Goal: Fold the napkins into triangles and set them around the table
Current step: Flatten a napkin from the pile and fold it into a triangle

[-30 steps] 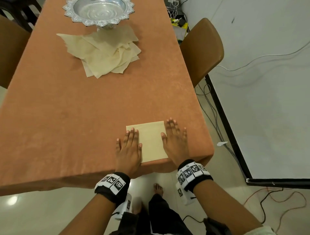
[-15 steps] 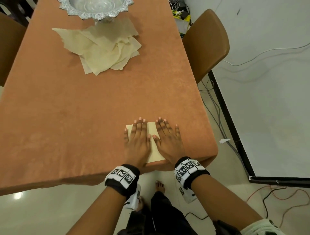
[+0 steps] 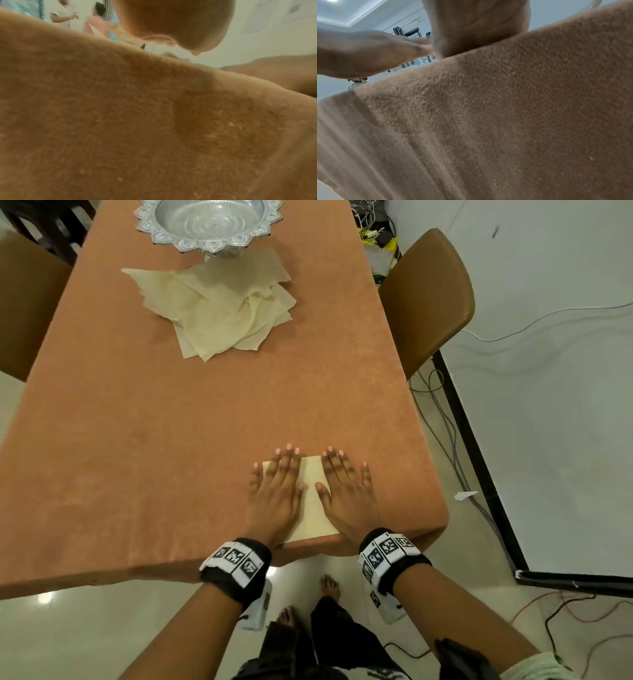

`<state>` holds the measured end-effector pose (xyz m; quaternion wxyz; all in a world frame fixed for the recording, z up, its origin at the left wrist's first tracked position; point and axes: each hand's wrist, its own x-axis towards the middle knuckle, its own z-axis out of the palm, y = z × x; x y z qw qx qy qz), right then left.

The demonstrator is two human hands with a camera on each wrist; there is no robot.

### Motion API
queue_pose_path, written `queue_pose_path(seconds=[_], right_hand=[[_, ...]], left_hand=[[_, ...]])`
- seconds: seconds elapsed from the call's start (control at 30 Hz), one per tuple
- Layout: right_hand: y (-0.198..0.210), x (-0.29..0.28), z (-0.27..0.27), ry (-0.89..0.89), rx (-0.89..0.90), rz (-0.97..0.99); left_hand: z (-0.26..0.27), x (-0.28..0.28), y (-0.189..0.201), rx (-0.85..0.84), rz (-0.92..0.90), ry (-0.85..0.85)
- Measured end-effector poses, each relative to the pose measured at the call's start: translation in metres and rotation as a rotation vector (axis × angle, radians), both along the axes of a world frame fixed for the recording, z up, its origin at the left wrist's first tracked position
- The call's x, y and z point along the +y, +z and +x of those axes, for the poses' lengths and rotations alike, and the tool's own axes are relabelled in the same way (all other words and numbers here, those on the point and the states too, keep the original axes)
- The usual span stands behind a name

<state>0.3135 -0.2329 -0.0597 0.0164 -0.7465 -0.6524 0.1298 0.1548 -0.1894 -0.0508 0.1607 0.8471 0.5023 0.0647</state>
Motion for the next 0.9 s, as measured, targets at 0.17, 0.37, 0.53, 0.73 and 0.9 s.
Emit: queue_pose_path(seconds=[0.17, 0.37, 0.53, 0.73, 0.9], right_hand=[[0.002, -0.001, 0.0, 0.01, 0.006, 0.004], [0.008, 0.0, 0.006, -0.025, 0.111, 0.017], [0.024, 0.018, 0.03, -0.217, 0.191, 0.179], [0.036, 0.05, 0.03, -0.105, 0.141, 0.062], [0.047, 0.078, 0.017, 0.023, 0.065, 0.047]], left_hand=[[-0.005, 0.003, -0.014, 0.109, -0.1, 0.091], [-0.041, 0.019, -0.001, 0.109, -0.1, 0.152], [-0.042, 0.052, 0.017, 0.07, 0.038, 0.139], [-0.047, 0.066, 0.023, 0.062, 0.032, 0.073], [-0.054, 0.053, 0.036, 0.148, -0.033, 0.097]])
